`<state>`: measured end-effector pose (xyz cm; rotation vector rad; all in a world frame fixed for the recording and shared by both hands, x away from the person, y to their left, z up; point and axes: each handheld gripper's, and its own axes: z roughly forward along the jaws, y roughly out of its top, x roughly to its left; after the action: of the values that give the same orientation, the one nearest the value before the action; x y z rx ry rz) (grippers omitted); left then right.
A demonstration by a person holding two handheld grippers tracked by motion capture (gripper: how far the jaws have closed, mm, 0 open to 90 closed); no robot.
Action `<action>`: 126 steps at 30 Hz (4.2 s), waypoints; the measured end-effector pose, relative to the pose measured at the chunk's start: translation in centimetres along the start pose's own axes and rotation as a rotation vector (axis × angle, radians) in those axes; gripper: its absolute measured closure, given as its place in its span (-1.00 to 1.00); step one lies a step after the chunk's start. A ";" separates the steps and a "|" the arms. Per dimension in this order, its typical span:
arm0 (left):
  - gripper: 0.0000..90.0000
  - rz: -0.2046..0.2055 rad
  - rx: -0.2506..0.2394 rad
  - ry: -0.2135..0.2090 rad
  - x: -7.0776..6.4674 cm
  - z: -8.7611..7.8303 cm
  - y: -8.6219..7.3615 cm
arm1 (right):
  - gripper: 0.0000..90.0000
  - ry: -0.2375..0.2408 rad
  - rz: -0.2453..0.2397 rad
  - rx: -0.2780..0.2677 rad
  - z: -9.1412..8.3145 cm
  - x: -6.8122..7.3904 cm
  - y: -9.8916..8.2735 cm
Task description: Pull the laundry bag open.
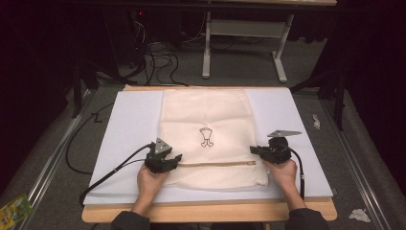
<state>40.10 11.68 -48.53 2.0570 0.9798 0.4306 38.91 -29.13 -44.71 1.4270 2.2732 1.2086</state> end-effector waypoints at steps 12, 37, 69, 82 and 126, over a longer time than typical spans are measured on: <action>-0.02 -0.009 -0.007 -0.035 -0.1 -0.4 0.6 | 0.95 0.009 -0.030 -0.013 -0.8 0.6 1.1; 0.20 0.116 -0.031 -0.245 -7.5 2.0 4.6 | 0.95 0.010 -0.079 -0.021 -1.4 1.9 2.6; 0.39 0.164 -0.022 -0.388 -12.7 3.8 7.5 | 0.95 0.037 -0.078 -0.028 -1.1 2.4 3.1; 0.44 0.166 -0.050 -0.416 -13.8 4.1 8.6 | 0.95 0.039 -0.088 -0.029 -1.3 2.8 3.5; 0.48 0.157 -0.040 -0.452 -15.6 6.3 8.8 | 0.95 0.058 -0.090 -0.020 -0.8 3.2 3.3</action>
<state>38.10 -6.87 -45.07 2.0753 0.5375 0.0539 39.00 -26.29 -41.00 1.2843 2.3296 1.2564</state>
